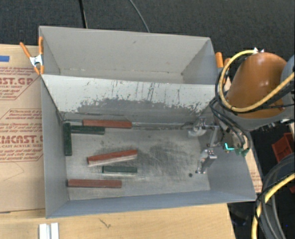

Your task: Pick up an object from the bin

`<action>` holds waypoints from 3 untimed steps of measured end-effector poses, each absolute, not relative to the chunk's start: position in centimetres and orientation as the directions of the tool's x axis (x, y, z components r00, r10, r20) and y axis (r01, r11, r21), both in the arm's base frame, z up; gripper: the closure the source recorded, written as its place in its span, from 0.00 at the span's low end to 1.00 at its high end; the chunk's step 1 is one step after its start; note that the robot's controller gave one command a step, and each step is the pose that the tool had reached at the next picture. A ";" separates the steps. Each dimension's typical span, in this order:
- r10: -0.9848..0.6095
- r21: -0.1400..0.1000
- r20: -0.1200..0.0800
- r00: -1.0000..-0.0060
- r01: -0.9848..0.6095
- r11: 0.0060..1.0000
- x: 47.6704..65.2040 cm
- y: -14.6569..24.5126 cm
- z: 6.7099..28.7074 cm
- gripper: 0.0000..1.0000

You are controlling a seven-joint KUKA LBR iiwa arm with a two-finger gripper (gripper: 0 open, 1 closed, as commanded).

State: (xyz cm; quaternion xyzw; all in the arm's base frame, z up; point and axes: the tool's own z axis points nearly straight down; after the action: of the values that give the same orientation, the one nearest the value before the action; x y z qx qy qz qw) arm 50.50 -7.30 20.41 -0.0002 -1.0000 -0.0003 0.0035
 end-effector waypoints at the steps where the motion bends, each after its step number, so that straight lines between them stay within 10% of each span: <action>1: -0.001 0.000 -0.001 -1.000 -0.001 1.000 50.7 -7.3 20.8 0.00; 2: -0.001 0.000 -0.001 -1.000 -0.001 1.000 50.7 -7.3 20.8 0.00; 3: -0.020 0.003 -0.002 -1.000 -0.020 1.000 51.5 -6.1 16.1 0.00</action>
Offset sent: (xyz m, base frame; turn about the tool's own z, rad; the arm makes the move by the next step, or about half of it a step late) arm 0.0436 0.0464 -0.1114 0.0294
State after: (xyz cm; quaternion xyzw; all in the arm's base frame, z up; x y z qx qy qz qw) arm 51.50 -6.10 16.09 0.0100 -0.9999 -0.0015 -0.0007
